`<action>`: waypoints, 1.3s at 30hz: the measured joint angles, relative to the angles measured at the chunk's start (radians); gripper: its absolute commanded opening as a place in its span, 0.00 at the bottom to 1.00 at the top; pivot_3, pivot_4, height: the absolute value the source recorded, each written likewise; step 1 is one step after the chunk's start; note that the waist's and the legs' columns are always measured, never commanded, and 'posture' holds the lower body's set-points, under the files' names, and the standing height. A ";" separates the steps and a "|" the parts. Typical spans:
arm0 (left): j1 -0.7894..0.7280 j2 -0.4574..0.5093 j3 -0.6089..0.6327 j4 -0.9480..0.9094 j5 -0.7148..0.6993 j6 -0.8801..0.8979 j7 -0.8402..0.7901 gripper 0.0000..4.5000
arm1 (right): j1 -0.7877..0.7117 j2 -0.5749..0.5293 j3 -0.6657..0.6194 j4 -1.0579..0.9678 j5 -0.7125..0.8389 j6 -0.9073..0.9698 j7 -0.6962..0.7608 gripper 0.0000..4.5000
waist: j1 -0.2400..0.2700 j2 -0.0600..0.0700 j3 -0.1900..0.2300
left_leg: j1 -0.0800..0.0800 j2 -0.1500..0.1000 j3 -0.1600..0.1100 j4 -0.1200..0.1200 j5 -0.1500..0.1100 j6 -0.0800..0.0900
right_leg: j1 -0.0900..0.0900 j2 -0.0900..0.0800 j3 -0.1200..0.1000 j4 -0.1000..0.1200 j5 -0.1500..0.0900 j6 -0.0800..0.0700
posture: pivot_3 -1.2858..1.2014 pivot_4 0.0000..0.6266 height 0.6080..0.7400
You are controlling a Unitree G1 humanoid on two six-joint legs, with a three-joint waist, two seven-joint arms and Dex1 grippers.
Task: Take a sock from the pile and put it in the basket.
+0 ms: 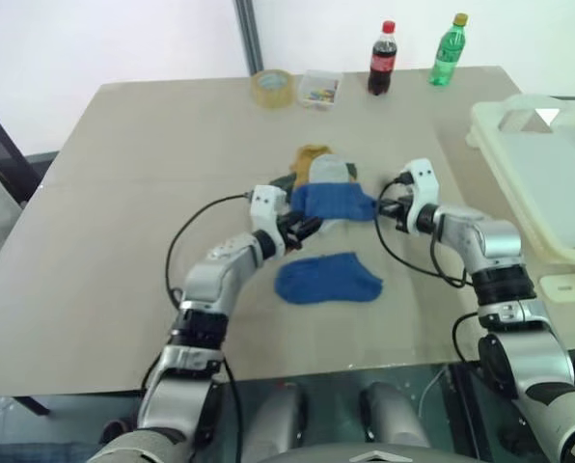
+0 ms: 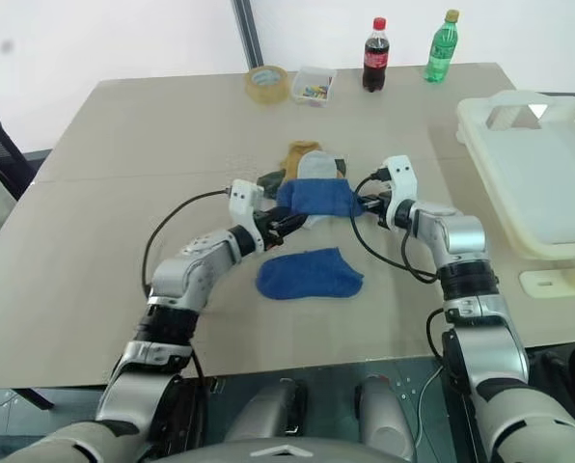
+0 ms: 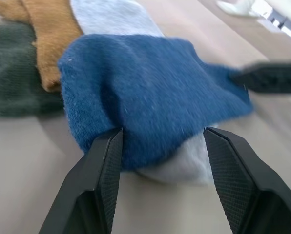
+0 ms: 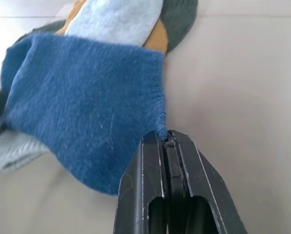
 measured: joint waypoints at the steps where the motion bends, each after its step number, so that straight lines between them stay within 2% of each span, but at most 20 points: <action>1: -0.007 0.001 0.012 0.005 -0.005 0.009 0.008 0.64 | 0.007 0.000 -0.001 -0.009 0.000 0.002 -0.002 0.01 | 0.000 0.000 0.000 | 0.000 0.000 0.000 0.000 0.000 0.000 | 0.000 0.000 0.000 0.000 0.000 0.000 | 0.52 0.24 1.00; 9: -0.040 0.050 0.121 0.035 -0.034 0.063 0.018 0.64 | 0.026 0.006 -0.003 -0.037 0.003 0.015 -0.032 0.01 | 0.002 0.000 0.000 | 0.000 0.000 0.000 0.000 0.000 0.000 | 0.000 0.000 0.000 0.000 0.000 0.000 | 0.52 0.24 1.00; 18: -0.042 0.031 0.101 0.075 -0.013 0.043 0.003 0.64 | 0.026 0.020 -0.004 -0.041 0.003 0.015 -0.043 0.01 | 0.002 0.000 0.000 | 0.000 0.000 0.000 0.000 0.000 0.000 | 0.000 0.000 0.000 0.000 0.000 0.000 | 0.52 0.24 1.00; 21: -0.052 0.022 0.099 0.097 -0.013 0.036 0.000 0.43 | 0.026 0.020 -0.004 -0.043 0.003 0.015 -0.044 0.00 | 0.002 0.000 0.000 | 0.000 0.000 0.000 0.000 0.000 0.000 | 0.000 0.000 0.000 0.000 0.000 0.000 | 0.52 0.24 1.00; 25: -0.062 0.011 0.110 0.135 -0.017 0.036 -0.005 0.01 | 0.026 0.021 -0.005 -0.050 0.003 0.016 -0.044 0.00 | 0.001 0.000 0.000 | 0.000 0.000 0.000 0.000 0.000 0.000 | 0.000 0.000 0.000 0.000 0.000 0.000 | 0.52 0.24 1.00; 33: -0.054 0.010 0.120 0.122 -0.026 0.038 -0.010 0.01 | 0.029 0.022 -0.005 -0.061 0.004 0.017 -0.046 0.00 | 0.001 0.000 0.000 | 0.000 0.000 0.000 0.000 0.000 0.000 | 0.000 -0.001 0.000 0.000 0.000 0.000 | 0.52 0.24 1.00; 37: 0.005 0.005 0.160 0.013 -0.089 0.078 -0.010 0.01 | 0.055 0.021 -0.011 -0.153 0.014 0.037 -0.060 0.00 | 0.000 0.000 0.000 | -0.001 0.000 0.000 0.000 0.000 0.000 | -0.002 -0.002 0.000 0.000 0.000 0.000 | 0.52 0.24 1.00; 39: 0.073 0.001 0.191 -0.108 -0.154 0.116 -0.010 0.01 | 0.085 0.020 -0.025 -0.251 0.032 0.075 -0.073 0.00 | 0.000 0.000 0.000 | -0.004 0.001 0.000 0.000 0.000 0.000 | -0.004 -0.002 0.000 0.000 0.000 0.000 | 0.52 0.24 1.00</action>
